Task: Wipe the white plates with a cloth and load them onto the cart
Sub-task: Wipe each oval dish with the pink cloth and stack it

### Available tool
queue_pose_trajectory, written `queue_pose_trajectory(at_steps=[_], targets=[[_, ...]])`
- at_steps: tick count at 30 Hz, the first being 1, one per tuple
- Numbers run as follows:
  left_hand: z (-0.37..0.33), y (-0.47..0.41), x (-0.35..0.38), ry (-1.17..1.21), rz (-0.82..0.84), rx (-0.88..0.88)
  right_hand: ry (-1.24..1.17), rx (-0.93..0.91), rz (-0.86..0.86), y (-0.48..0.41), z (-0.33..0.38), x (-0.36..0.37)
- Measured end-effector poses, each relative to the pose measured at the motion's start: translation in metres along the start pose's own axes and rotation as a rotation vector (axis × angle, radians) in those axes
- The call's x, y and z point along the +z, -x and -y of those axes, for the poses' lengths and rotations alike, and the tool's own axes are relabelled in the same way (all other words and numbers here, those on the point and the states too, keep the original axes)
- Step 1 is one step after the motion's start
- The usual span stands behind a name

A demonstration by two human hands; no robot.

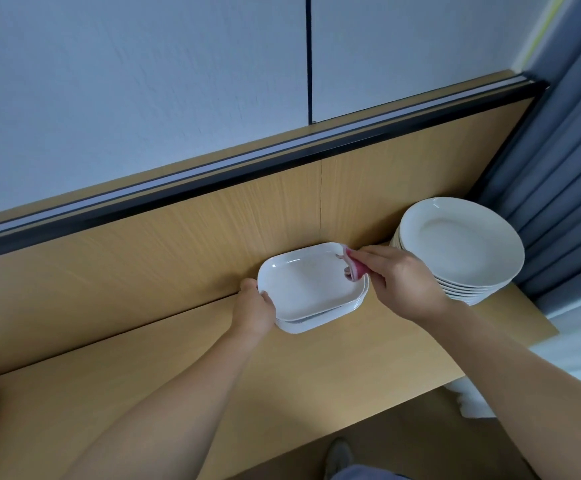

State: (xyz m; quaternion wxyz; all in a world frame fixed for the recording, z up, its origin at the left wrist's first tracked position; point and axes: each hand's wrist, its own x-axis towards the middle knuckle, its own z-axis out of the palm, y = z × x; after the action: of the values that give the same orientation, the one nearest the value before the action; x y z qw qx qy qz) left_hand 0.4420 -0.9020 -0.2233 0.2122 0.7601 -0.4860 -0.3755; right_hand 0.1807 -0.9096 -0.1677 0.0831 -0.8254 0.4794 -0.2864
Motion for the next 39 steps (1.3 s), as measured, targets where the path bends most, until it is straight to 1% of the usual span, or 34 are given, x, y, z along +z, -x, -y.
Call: queue_pose_trajectory(at_steps=[5,9,16,21,28,35,37,39], targets=[[0.005,0.008,-0.022,0.053,-0.011,0.052,-0.036,-0.016,-0.027,-0.014,0.022,0.002],[0.033,0.017,-0.052,0.075,-0.051,0.077,-0.135,-0.075,-0.060,-0.029,0.053,0.008],[0.112,0.039,-0.116,0.175,-0.116,-0.043,-0.082,-0.137,0.002,-0.047,0.108,0.056],[0.168,0.053,-0.147,0.157,-0.132,-0.120,-0.153,-0.132,0.051,-0.047,0.164,0.094],[0.223,0.058,-0.158,0.141,-0.132,-0.182,-0.145,-0.075,0.132,-0.031,0.211,0.144],[0.237,0.054,-0.155,0.203,-0.107,-0.175,-0.083,-0.061,0.201,-0.024,0.218,0.170],[0.240,0.052,-0.156,0.153,-0.091,-0.159,-0.052,-0.066,0.224,-0.025,0.217,0.177],[0.243,0.049,-0.158,0.016,-0.079,-0.117,-0.052,-0.088,0.269,-0.029,0.218,0.186]])
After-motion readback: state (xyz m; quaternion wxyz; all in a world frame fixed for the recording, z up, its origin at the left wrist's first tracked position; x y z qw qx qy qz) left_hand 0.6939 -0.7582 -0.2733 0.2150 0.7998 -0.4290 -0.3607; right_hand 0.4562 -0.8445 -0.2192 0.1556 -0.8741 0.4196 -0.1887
